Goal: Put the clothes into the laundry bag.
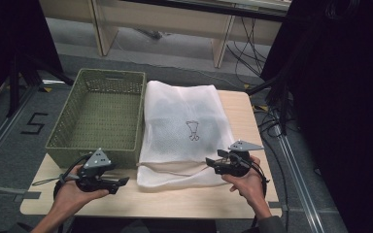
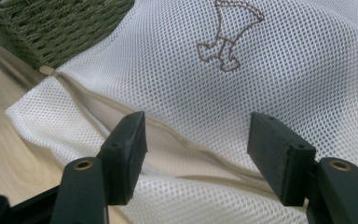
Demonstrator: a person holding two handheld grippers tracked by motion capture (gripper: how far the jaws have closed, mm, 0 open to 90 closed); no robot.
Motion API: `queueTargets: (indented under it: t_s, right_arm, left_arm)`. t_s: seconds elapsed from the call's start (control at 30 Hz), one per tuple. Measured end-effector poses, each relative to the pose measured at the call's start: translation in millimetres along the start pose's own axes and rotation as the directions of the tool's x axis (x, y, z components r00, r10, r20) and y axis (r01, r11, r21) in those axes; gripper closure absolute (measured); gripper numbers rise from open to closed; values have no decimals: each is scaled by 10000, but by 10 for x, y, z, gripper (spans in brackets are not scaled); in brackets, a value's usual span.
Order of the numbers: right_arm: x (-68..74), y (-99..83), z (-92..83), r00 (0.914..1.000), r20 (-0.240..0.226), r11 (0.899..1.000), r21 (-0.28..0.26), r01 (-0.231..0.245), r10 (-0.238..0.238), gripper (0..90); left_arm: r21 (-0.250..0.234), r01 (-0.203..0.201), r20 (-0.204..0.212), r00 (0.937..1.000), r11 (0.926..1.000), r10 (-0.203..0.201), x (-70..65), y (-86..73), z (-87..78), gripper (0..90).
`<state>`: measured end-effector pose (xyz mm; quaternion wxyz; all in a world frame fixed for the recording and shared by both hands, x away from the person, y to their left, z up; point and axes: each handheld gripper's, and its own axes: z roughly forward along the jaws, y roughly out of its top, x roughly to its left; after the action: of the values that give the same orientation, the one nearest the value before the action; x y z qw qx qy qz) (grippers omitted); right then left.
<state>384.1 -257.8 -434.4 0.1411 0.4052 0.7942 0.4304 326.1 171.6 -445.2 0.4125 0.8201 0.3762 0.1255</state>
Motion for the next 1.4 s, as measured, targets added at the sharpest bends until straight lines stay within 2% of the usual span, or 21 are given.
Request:
queueTargets:
  t_s: [0.13,0.17,0.33,0.4,0.43,0.47,0.5,0.57,0.6,0.63,0.73,0.83,0.87,0.9,1.0,1.07,1.1,1.2,1.3,1.33,1.4]
  right_arm:
    - [19,-69,-41,9997,-64,9997,13,-227,227,345]
    - [11,-82,-49,10000,32,10000,-58,-75,75,341]
    - [57,-165,-104,9994,97,9994,-37,-334,334,324]
    - [39,-196,-127,9998,203,10000,70,46,-47,315]
    - [75,-216,-146,9992,309,9996,139,-258,254,314]
    - [52,-234,-152,9996,278,9999,94,62,-65,313]
    - [95,-262,-162,9991,261,9994,70,-342,340,310]
    - [85,-299,-194,9996,264,9999,131,12,-16,298]
    - [114,-326,-207,9995,296,9997,174,-154,149,289]
    - [104,-346,-229,9992,396,9998,214,40,-48,289]
    - [149,-428,-274,9991,328,9988,400,-285,272,287]
    - [156,-490,-312,9991,414,9993,373,-33,17,276]
    - [160,-508,-324,9994,347,9991,415,-74,60,276]
    - [194,-529,-334,9986,305,9981,442,-437,424,276]
    - [206,-578,-357,9993,283,9981,564,-252,236,272]
    - [227,-606,-363,9991,266,9969,703,-347,329,267]
    - [205,-610,-353,9998,175,9980,622,-121,110,267]
    - [234,-615,-355,9986,226,9964,697,-486,472,265]
    - [228,-617,-346,9993,250,9971,698,-308,292,264]
    - [200,-614,-340,9997,242,9981,618,-4,-11,263]
    - [205,-613,-343,9997,246,9982,601,-85,71,263]
  left_arm:
    - [-49,71,-106,9999,10000,-71,36,-60,-40,280]
    - [-43,118,-100,9999,9999,-119,42,-71,-48,279]
    - [-66,-66,-306,9995,10000,63,43,-113,-95,263]
    - [-107,-211,-282,9994,9997,208,41,-126,-111,258]
    - [-153,-235,-330,9992,9996,230,35,-136,-117,256]
    - [-106,-160,-297,9994,9998,157,32,-144,-125,249]
    - [-145,-27,-317,9995,9999,22,19,-152,-129,242]
    - [-177,33,-258,9997,9998,-37,13,-168,-141,230]
    - [-186,-3,-259,9997,9998,-2,12,-179,-147,223]
    - [-102,-31,-246,9997,9999,28,12,-187,-161,218]
    - [-159,31,-274,9996,9999,-35,-4,-226,-167,205]
    - [-52,113,-337,9994,9999,-115,-18,-263,-173,205]
    - [-39,72,-365,9993,10000,-73,-19,-272,-174,205]
    - [-28,84,-384,9992,10000,-85,-22,-277,-175,205]
    - [-57,79,-335,9994,10000,-81,-25,-284,-177,206]
    - [-38,75,-362,9993,10000,-76,-25,-285,-171,206]
    - [-3,73,-373,9993,10000,-73,-24,-284,-174,206]
    - [-26,59,-402,9992,10000,-60,-27,-286,-171,206]
    - [-41,41,-390,9992,10000,-43,-21,-284,-169,207]
    - [-11,75,-384,9992,10000,-76,-20,-283,-169,207]
    - [-27,76,-372,9993,10000,-77,-20,-284,-168,207]
